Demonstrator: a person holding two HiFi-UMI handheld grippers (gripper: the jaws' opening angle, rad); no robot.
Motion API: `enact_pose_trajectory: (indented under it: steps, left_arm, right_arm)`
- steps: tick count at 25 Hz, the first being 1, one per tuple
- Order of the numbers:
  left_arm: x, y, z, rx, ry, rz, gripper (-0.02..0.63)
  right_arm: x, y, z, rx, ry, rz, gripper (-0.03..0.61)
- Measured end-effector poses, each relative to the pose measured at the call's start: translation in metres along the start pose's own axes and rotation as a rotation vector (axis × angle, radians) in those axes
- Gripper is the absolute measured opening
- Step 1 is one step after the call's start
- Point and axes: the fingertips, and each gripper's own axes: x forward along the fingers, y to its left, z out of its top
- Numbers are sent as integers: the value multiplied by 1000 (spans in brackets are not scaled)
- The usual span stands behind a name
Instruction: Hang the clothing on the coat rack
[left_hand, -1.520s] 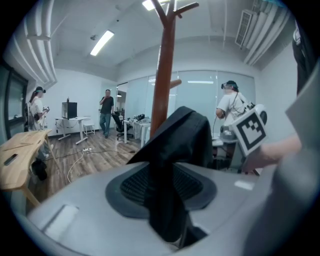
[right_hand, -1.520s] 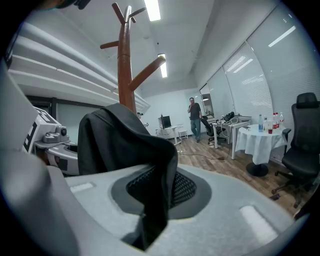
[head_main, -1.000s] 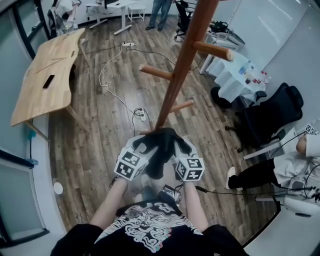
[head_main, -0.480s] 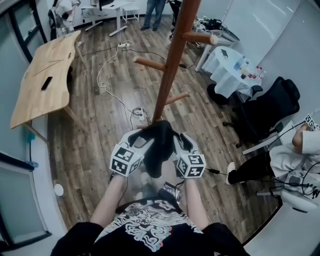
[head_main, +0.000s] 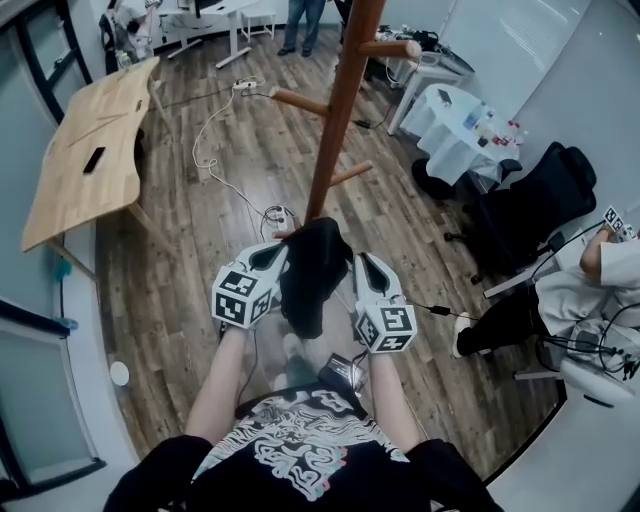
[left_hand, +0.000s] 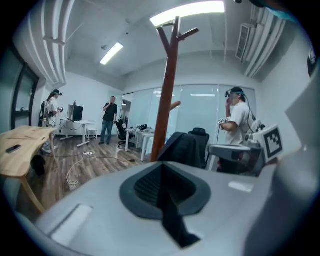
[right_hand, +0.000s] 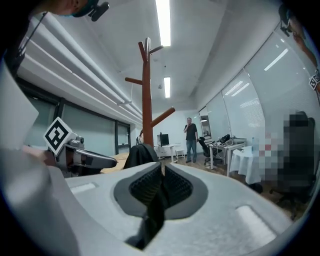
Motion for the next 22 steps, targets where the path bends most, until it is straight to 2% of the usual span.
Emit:
enact_pose_trajectory:
  steps: [1,3,7,9,13,16,22]
  left_arm:
    - [0,-3,1,-16,0,-15,-11]
    - [1,-9,5,-17,-5,-20,-11]
    - [0,-17,21,86,-51,68,-11]
    - [-3,-24,27,105,-80,91,-11]
    - [-11,-39,32,91,-122,89,-11]
    - [-19,-50,31,121,-140,97,-11]
    - [-26,-67,40,132,-185,79,-11]
  right_arm:
    - [-3,3,1,-3,-3,0,2]
    - [-7,10,4,-8,-4,7,2]
    - [-20,23,5,-24,3,32,0]
    - [-29,24,6,-26,5,24,0]
    - [-50,18,4,-39,27,-20,0]
    - [-64,13,-3,-33,43,-45,0]
    - [-79,10,2,-27,19,-63,0]
